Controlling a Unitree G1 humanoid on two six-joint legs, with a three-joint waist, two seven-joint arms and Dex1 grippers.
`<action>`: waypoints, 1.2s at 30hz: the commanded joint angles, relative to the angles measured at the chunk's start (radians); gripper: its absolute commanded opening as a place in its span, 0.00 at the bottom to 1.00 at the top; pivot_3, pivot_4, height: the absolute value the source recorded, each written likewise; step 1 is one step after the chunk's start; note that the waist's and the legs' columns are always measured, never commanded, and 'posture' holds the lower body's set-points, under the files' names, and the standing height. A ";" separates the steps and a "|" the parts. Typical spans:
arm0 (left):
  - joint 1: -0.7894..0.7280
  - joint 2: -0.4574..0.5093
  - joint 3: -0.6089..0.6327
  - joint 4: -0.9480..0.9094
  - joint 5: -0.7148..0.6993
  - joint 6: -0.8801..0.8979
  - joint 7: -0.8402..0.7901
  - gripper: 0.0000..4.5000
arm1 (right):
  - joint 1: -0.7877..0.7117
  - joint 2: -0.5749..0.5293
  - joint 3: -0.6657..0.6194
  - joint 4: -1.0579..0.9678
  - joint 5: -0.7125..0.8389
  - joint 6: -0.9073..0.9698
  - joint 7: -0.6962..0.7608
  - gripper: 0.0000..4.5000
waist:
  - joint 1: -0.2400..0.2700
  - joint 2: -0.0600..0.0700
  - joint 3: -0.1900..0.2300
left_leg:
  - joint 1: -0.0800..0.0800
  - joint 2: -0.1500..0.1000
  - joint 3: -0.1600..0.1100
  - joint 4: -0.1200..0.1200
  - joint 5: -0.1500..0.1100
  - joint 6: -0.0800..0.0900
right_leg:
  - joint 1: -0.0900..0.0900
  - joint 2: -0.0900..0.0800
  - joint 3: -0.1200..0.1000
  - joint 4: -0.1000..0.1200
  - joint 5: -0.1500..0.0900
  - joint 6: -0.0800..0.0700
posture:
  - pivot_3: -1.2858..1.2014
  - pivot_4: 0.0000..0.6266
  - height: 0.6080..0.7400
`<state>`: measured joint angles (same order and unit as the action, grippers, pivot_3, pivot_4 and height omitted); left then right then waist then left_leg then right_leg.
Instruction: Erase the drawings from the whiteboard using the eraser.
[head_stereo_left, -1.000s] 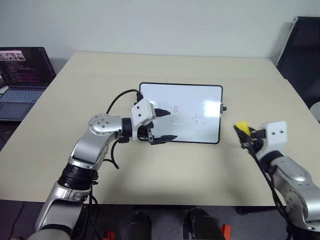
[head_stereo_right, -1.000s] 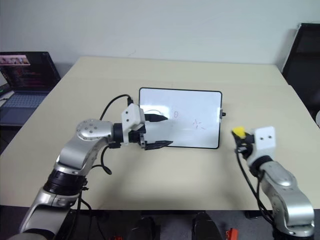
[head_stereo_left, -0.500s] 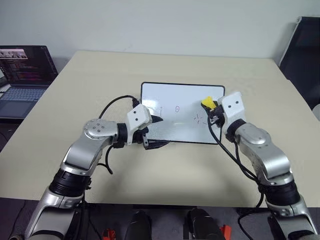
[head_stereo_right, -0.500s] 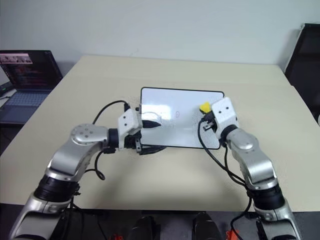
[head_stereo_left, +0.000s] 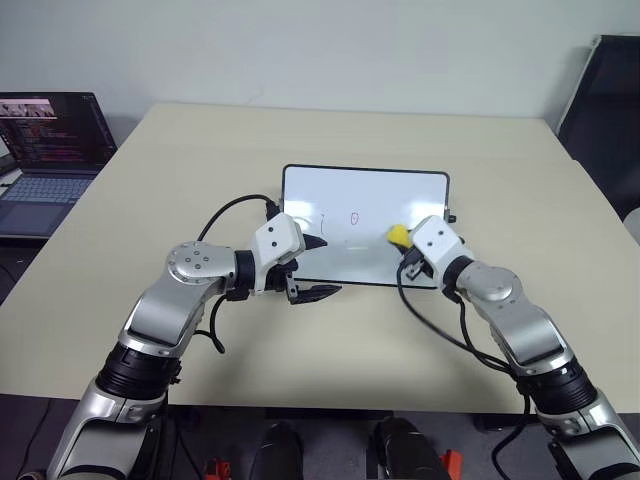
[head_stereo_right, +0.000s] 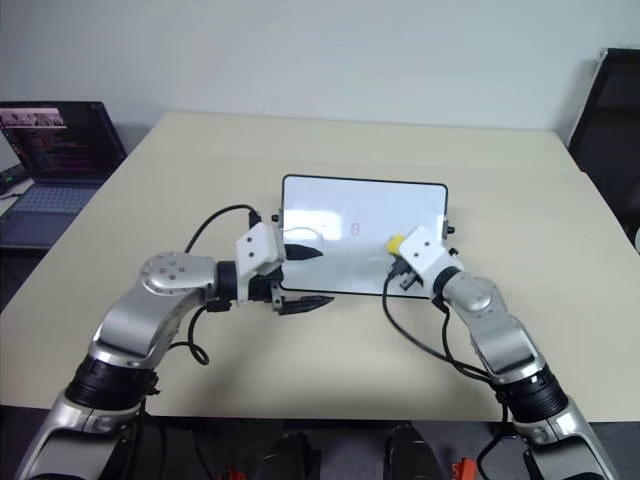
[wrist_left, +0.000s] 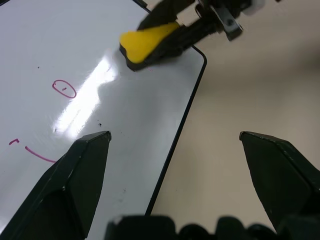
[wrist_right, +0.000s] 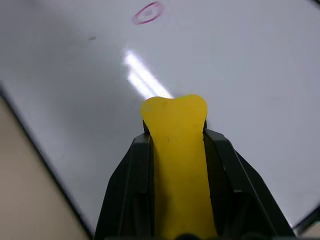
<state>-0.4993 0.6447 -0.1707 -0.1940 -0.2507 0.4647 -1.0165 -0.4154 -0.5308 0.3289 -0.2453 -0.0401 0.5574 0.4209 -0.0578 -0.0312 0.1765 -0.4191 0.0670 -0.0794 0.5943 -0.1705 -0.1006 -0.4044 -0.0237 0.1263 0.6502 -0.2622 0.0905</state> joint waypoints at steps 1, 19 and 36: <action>-0.007 0.010 0.004 -0.011 -0.002 -0.020 -0.012 1.00 | -0.002 0.002 -0.002 0.018 -0.076 -0.001 -0.034 0.22 | -0.003 0.000 0.000 | 0.000 0.000 0.000 0.000 0.000 0.000 | 0.000 0.000 0.000 0.000 0.000 0.000 | 0.52 0.24 1.00; 0.071 0.093 -0.041 0.012 0.050 -0.073 -0.099 1.00 | 0.000 0.032 -0.001 0.029 -0.191 -0.006 -0.002 0.22 | -0.002 0.000 0.000 | 0.000 0.000 0.000 0.000 0.002 0.003 | -0.001 0.000 0.001 0.001 0.001 -0.001 | 0.52 0.24 1.00; 0.049 0.057 -0.028 0.031 0.039 -0.095 -0.102 1.00 | 0.077 -0.034 0.002 -0.070 -0.168 0.131 0.162 0.22 | 0.001 -0.002 -0.001 | 0.000 -0.001 0.000 -0.001 0.003 0.004 | 0.000 0.001 0.002 0.001 0.000 -0.001 | 0.52 0.24 1.00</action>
<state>-0.4272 0.7076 -0.2151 -0.1501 -0.1984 0.3851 -1.1227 -0.3607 -0.5478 0.3042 -0.3307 -0.2132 0.6398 0.5453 -0.0569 -0.0329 0.1759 -0.4194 0.0660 -0.0793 0.5936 -0.1676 -0.0969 -0.4043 -0.0231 0.1282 0.6510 -0.2618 0.0897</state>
